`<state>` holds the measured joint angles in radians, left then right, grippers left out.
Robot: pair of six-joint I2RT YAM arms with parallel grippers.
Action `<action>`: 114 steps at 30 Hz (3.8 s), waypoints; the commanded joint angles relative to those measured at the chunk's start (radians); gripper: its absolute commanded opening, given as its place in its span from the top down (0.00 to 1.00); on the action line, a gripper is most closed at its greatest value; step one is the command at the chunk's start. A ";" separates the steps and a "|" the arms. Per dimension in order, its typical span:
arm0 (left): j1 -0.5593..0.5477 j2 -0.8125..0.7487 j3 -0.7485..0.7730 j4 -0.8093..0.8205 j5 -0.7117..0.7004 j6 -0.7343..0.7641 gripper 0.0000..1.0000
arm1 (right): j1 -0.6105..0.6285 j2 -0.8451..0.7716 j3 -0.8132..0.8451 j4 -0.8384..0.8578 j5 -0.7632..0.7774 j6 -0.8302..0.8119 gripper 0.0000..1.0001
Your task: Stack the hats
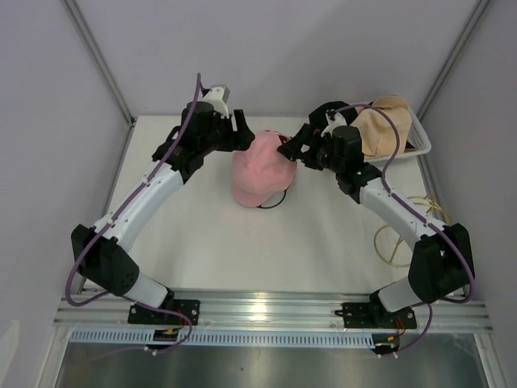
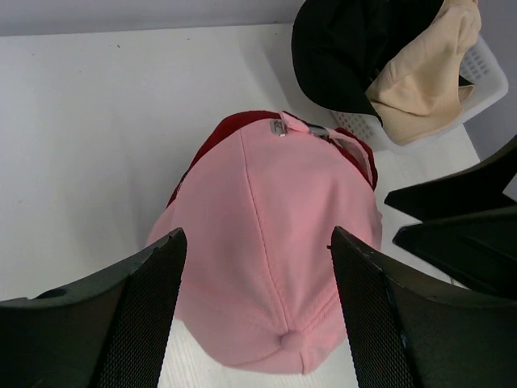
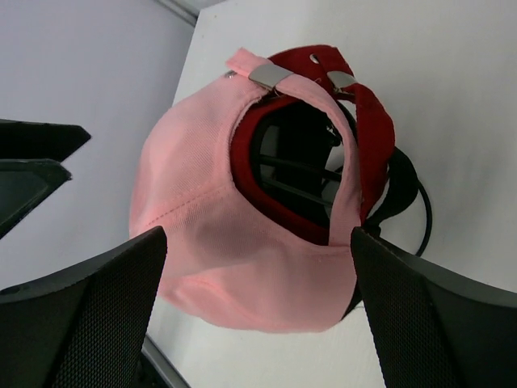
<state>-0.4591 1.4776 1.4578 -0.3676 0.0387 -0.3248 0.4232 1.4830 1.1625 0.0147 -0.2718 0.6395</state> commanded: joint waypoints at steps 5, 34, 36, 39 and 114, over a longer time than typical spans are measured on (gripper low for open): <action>0.023 0.151 0.073 0.079 0.000 -0.180 0.26 | 0.031 0.025 -0.076 0.198 0.180 0.133 0.02; 0.053 -0.236 -0.392 0.113 -0.301 -0.390 0.06 | 0.184 0.560 0.359 0.260 0.025 0.204 0.00; 0.089 -0.281 -0.399 0.050 -0.357 -0.401 0.01 | 0.216 0.588 0.385 0.263 0.036 0.219 0.01; 0.140 -0.354 -0.396 -0.003 -0.402 -0.401 0.01 | 0.256 0.623 0.440 0.261 0.037 0.227 0.01; -0.586 0.431 0.274 0.590 0.474 0.179 0.02 | -0.758 -0.595 0.120 -0.959 0.316 -0.236 0.01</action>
<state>-1.0542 1.9560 1.6924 0.1097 0.5472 -0.1242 -0.3294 0.9028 1.3010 -0.8791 0.0273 0.4377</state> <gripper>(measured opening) 0.982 0.993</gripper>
